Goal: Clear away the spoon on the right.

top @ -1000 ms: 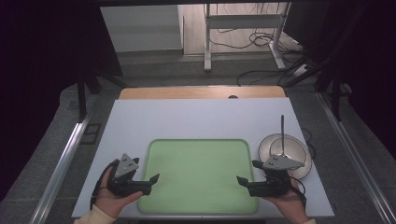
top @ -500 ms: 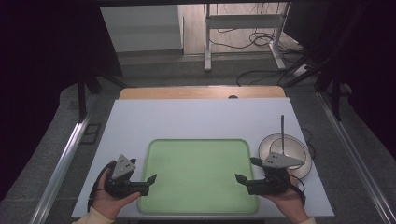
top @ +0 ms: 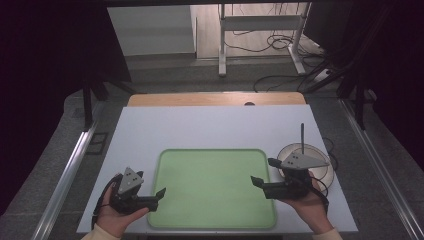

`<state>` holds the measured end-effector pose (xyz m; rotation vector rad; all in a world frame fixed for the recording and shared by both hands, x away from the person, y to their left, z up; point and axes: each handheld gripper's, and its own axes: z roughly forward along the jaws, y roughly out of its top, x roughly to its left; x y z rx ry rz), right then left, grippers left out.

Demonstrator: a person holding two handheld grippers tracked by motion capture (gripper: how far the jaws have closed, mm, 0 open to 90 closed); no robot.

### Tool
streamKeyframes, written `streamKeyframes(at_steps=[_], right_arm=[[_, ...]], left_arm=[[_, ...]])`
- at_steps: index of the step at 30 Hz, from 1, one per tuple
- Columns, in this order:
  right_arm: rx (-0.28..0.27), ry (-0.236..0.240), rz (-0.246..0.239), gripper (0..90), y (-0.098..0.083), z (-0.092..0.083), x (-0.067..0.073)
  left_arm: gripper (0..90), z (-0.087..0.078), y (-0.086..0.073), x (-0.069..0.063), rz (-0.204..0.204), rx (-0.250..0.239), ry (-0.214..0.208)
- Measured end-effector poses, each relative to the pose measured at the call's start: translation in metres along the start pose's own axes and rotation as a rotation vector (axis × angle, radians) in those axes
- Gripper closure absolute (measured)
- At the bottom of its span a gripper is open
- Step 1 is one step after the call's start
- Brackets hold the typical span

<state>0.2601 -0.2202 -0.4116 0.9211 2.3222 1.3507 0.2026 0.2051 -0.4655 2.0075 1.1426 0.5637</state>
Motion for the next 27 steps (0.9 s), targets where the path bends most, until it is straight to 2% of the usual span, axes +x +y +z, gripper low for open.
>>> streamKeyframes(at_steps=[4,8,11,14,19,27], right_arm=[[-0.002,-0.009,0.005,18.4,0.006,0.0,-0.002],[-0.023,-0.037,-0.016,18.6,0.02,-0.006,-0.003],[-0.023,-0.039,-0.006,18.6,0.027,-0.007,-0.006],[-0.008,-0.047,0.004,18.8,0.036,-0.006,-0.012],[-0.034,-0.033,0.008,21.8,0.047,-0.004,-0.025],[-0.048,-0.042,0.029,22.3,0.053,-0.002,-0.042]], left_arm=[[10.7,0.002,0.0,0.0,0.007,0.005,-0.006],[11.2,0.002,0.0,-0.001,0.012,0.005,-0.008],[11.2,0.002,0.001,0.0,0.012,0.005,-0.012],[11.2,0.002,0.001,0.0,0.013,0.005,-0.014],[11.2,0.002,0.001,0.001,0.011,0.002,-0.011],[11.1,0.001,0.001,0.002,0.011,0.005,-0.007]])
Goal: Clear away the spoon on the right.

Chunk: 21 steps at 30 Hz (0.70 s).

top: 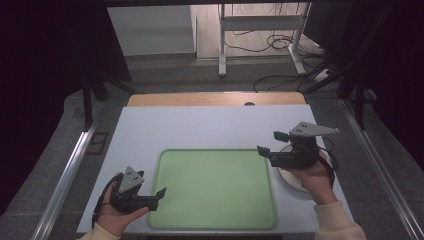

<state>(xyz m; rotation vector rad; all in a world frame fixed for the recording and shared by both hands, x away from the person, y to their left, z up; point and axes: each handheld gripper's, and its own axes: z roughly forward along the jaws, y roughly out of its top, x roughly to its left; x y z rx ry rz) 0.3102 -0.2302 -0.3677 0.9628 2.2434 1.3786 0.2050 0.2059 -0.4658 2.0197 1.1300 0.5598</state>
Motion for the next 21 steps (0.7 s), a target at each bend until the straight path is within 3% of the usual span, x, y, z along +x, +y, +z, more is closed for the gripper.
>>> streamKeyframes(at_steps=[5,13,21], right_arm=[[0.009,0.015,0.013,22.2,0.003,0.003,-0.013],[0.016,0.001,0.036,22.1,0.007,0.006,-0.032],[0.002,-0.003,0.052,21.8,0.002,0.003,-0.04]], left_arm=[[11.2,0.0,0.0,0.0,-0.003,-0.002,0.003],[11.1,-0.001,0.0,0.001,-0.005,0.0,0.006],[11.2,-0.001,-0.001,0.001,-0.008,0.001,0.007]])
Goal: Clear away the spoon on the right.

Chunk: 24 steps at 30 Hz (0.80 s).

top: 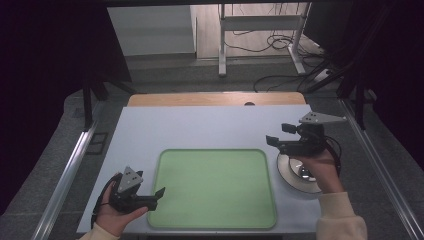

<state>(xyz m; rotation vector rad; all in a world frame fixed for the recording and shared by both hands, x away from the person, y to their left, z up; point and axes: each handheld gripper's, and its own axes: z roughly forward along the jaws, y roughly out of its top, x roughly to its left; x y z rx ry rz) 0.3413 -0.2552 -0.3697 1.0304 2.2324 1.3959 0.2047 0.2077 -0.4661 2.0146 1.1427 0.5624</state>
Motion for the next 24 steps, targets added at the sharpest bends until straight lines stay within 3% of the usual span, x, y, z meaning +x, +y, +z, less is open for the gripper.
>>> streamKeyframes(at_steps=[10,24], right_arm=[[-0.03,-0.063,0.035,22.0,-0.006,-0.01,-0.022],[-0.019,-0.129,0.078,23.0,-0.016,-0.012,-0.049]], left_arm=[[11.1,-0.001,-0.001,-0.001,0.006,0.002,-0.002],[11.1,-0.001,-0.002,-0.001,0.003,0.0,-0.004]])
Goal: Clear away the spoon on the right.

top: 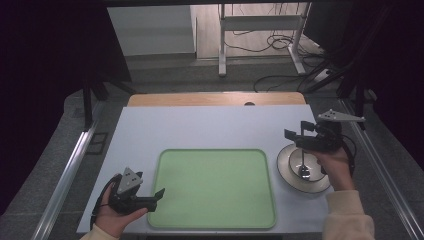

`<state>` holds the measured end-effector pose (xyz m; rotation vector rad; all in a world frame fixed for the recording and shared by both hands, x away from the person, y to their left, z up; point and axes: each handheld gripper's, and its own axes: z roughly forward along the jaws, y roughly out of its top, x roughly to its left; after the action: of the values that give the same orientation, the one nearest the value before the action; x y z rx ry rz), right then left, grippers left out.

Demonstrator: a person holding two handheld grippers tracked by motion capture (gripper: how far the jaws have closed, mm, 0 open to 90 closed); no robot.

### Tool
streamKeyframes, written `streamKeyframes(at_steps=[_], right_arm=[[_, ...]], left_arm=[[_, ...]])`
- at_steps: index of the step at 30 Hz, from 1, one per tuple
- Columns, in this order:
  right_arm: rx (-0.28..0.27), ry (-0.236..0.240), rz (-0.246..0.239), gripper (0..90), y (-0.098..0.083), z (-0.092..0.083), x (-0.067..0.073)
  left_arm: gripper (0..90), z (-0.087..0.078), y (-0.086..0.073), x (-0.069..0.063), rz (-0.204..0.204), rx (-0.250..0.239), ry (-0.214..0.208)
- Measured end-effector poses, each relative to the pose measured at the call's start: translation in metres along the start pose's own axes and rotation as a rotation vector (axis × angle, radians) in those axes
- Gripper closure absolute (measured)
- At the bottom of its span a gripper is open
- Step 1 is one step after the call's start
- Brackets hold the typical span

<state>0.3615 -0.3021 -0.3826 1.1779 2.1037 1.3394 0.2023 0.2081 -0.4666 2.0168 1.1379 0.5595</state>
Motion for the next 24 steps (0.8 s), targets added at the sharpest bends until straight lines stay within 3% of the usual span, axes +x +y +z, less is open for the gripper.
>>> streamKeyframes(at_steps=[8,24], right_arm=[[0.026,-0.051,0.003,23.0,-0.002,0.009,-0.016],[0.074,-0.099,0.052,23.5,-0.011,0.022,-0.049]], left_arm=[[11.1,0.0,0.0,0.001,-0.002,0.001,0.003],[11.1,0.0,-0.001,0.001,-0.003,0.001,0.001]])
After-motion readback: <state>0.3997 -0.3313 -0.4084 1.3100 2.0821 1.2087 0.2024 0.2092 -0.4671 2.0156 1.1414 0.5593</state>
